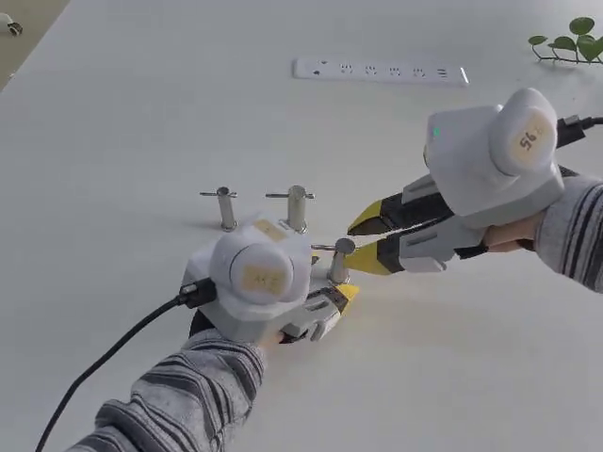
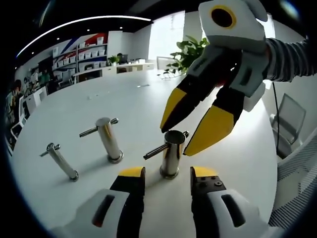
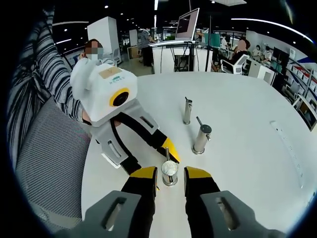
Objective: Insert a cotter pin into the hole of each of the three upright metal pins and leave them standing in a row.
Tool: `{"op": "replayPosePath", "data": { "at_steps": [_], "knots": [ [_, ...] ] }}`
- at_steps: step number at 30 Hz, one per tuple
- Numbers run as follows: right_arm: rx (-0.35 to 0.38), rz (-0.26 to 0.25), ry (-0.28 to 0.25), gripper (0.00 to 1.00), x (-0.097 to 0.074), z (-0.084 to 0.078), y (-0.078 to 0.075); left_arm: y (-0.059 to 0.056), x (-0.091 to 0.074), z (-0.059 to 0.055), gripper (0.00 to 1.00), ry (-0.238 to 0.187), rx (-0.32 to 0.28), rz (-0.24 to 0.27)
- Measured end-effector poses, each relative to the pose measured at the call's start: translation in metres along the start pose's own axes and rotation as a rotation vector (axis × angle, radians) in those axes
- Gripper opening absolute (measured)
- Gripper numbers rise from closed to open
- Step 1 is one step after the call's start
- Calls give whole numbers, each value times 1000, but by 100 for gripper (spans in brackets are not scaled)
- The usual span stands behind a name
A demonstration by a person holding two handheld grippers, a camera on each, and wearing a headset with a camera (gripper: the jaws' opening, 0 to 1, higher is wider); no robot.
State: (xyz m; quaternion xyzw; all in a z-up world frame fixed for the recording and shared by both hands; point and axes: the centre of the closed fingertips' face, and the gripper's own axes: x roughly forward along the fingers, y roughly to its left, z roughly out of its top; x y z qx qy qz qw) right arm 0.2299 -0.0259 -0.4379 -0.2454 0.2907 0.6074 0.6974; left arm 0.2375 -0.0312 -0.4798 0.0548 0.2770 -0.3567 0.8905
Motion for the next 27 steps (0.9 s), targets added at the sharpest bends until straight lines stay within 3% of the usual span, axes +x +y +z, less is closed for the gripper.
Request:
{"op": "replayPosePath", "data": {
  "at_steps": [8, 27],
  "knots": [
    [-15, -17, 38, 15, 9, -5, -4, 2, -9, -1, 42, 4, -5, 7],
    [-9, 8, 32, 8, 11, -7, -1, 4, -27, 6, 57, -22, -11, 10]
  ]
}}
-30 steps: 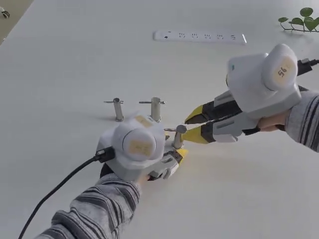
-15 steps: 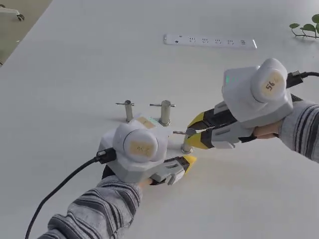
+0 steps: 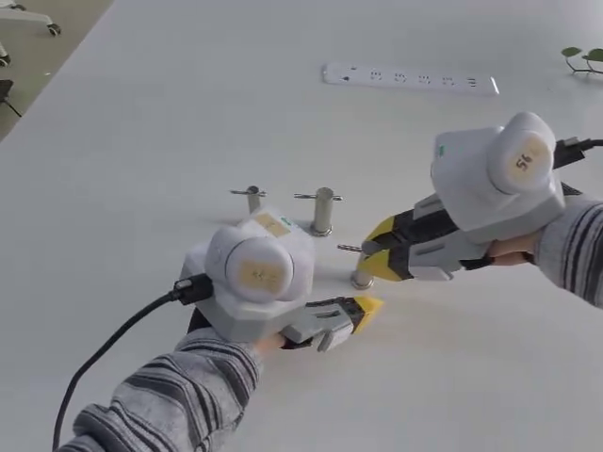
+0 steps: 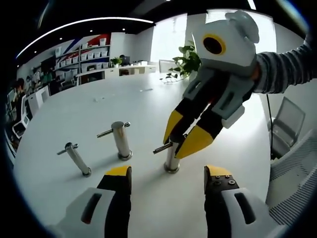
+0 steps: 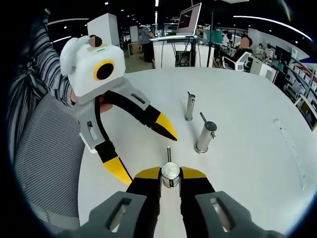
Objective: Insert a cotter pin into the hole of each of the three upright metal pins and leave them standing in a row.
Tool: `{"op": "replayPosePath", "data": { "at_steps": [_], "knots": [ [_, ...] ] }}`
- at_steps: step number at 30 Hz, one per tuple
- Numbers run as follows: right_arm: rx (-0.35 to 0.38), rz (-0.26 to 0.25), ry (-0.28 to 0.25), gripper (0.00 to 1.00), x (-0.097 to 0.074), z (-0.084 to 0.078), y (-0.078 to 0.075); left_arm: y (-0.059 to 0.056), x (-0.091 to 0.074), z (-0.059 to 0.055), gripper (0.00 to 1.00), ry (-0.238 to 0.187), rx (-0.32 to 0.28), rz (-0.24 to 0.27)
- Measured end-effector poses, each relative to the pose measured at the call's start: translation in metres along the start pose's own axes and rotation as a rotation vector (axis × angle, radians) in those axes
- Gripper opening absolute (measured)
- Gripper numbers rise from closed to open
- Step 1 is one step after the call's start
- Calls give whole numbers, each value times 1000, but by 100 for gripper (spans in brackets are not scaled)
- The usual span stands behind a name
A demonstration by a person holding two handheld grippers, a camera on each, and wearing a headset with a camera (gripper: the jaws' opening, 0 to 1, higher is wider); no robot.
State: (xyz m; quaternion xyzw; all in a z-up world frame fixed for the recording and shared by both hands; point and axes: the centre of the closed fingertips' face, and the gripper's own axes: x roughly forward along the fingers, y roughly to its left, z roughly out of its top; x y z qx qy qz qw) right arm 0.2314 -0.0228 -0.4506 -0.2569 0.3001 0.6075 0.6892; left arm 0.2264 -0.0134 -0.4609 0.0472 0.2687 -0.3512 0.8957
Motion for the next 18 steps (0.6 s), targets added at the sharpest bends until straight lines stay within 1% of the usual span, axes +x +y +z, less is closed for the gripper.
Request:
{"op": "replayPosePath", "data": {
  "at_steps": [5, 6, 10, 13, 18],
  "knots": [
    [-20, 12, 4, 8, -3, -2, -1, 3, -8, 2, 62, -6, 7, 3],
    [-24, 13, 4, 8, -3, -2, -1, 3, -10, 2, 64, -7, 15, 0],
    [-30, 12, 7, 8, -8, -7, -8, 6, -16, 2, 69, -8, 42, 4],
    [-39, 11, 10, 8, -12, -7, -12, 9, -20, 4, 71, -14, 40, 7],
    [-55, 3, 24, 8, -16, -8, -22, 14, -25, 8, 76, -26, 16, 20]
  ]
}}
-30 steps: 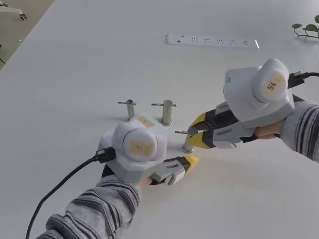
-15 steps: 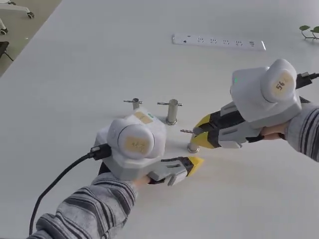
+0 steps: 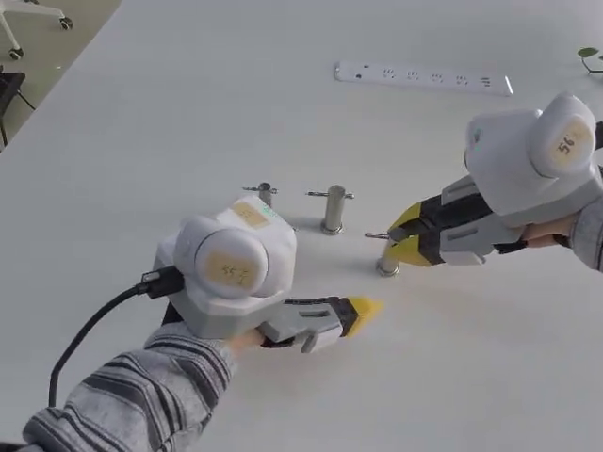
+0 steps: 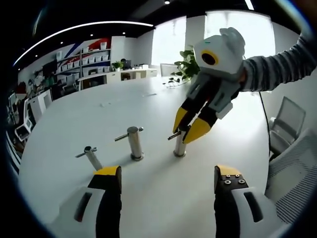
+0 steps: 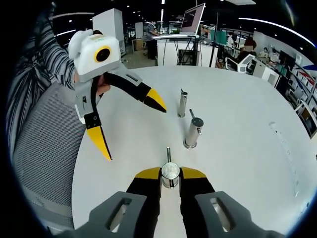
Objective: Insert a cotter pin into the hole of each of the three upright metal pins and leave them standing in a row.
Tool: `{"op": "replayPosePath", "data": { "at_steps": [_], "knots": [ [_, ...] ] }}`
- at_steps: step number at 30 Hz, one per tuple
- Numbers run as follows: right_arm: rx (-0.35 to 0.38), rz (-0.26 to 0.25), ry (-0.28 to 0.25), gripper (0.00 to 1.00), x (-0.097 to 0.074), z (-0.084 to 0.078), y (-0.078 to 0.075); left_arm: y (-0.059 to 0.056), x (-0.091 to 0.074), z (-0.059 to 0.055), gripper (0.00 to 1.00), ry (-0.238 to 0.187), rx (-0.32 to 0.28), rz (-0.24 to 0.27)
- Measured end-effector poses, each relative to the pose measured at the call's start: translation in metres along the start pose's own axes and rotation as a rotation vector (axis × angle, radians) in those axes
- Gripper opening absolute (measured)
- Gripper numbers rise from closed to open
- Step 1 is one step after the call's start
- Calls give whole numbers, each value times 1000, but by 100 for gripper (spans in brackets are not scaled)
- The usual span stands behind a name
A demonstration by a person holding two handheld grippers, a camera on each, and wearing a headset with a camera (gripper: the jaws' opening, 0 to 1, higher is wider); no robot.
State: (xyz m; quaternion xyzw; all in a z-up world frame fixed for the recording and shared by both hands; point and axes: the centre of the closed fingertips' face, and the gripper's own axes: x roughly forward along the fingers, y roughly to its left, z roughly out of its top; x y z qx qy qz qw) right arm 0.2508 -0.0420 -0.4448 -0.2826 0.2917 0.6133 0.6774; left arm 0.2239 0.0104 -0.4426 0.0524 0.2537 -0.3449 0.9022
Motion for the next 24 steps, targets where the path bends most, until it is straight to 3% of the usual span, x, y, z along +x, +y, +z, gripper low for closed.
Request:
{"op": "replayPosePath", "data": {
  "at_steps": [12, 24],
  "knots": [
    [-5, -11, 22, 8, -6, -3, -24, 16, -14, 10, 87, -33, -3, 27],
    [-16, -5, 49, 8, -5, -10, -39, 32, -29, 10, 91, -33, -32, 59]
  ]
}}
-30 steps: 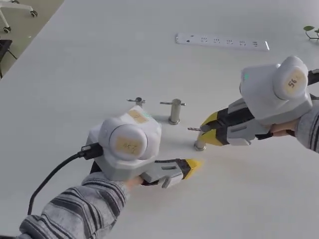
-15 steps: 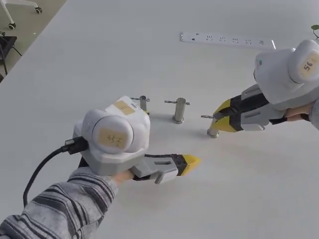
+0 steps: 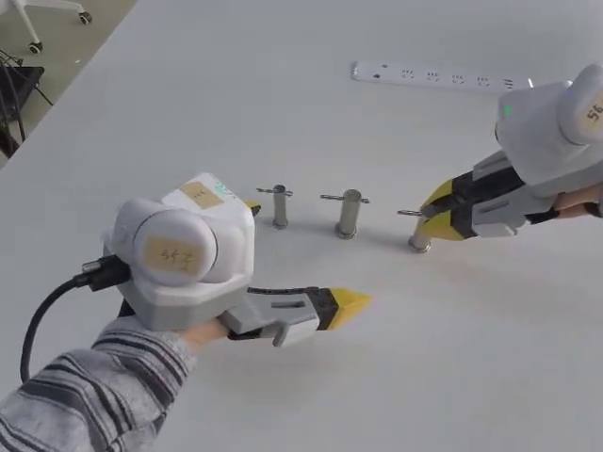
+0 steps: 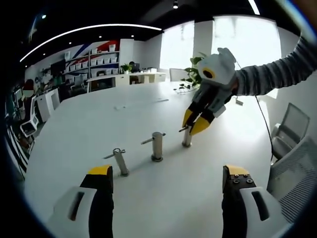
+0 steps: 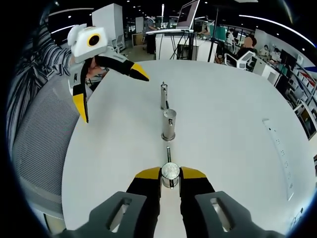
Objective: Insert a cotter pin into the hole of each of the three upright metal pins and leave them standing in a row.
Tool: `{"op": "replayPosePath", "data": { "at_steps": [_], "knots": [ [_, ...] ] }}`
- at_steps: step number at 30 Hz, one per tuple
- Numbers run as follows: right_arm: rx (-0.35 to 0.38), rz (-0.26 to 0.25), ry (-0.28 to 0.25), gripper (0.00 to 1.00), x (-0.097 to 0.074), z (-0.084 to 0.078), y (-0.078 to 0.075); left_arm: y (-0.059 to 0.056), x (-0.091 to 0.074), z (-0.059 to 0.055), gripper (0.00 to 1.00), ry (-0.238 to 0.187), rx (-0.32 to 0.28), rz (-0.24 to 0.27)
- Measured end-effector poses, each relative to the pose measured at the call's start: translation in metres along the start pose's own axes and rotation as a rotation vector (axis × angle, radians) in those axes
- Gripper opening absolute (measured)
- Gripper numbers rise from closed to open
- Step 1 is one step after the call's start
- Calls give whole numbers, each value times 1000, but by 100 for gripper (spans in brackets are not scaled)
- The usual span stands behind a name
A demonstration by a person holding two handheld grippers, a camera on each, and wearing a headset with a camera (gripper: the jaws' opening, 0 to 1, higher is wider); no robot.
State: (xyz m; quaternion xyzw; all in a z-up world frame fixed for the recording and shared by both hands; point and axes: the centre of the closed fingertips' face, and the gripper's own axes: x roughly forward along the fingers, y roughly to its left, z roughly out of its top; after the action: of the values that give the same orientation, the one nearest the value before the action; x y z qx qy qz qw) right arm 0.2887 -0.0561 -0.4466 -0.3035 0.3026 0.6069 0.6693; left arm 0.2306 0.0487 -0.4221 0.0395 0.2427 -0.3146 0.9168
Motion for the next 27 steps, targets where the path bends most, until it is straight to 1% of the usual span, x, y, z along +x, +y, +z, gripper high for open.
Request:
{"op": "replayPosePath", "data": {
  "at_steps": [6, 10, 12, 17, 20, 21, 24, 27],
  "knots": [
    [-1, 6, 0, 8, 1, 1, -4, 8, -5, 2, 96, -8, -21, 13],
    [0, 19, -4, 8, 2, 1, -6, 14, -9, 4, 97, -14, -28, 20],
    [-10, 24, 1, 8, 2, 0, -6, 19, -13, 5, 97, -15, -26, 38],
    [-4, 38, 1, 8, 1, -1, -7, 28, -20, 8, 97, -25, -24, 55],
    [-19, 40, -1, 8, 1, -1, -7, 33, -22, 7, 97, -24, -26, 67],
    [-11, 40, -3, 8, 1, -1, -7, 35, -23, 6, 97, -21, -31, 75],
    [-8, 36, -6, 9, 1, -1, -7, 38, -24, 4, 97, -16, -34, 80],
    [3, 22, -7, 9, 1, -1, -8, 40, -25, 3, 97, -17, -54, 78]
  ]
}}
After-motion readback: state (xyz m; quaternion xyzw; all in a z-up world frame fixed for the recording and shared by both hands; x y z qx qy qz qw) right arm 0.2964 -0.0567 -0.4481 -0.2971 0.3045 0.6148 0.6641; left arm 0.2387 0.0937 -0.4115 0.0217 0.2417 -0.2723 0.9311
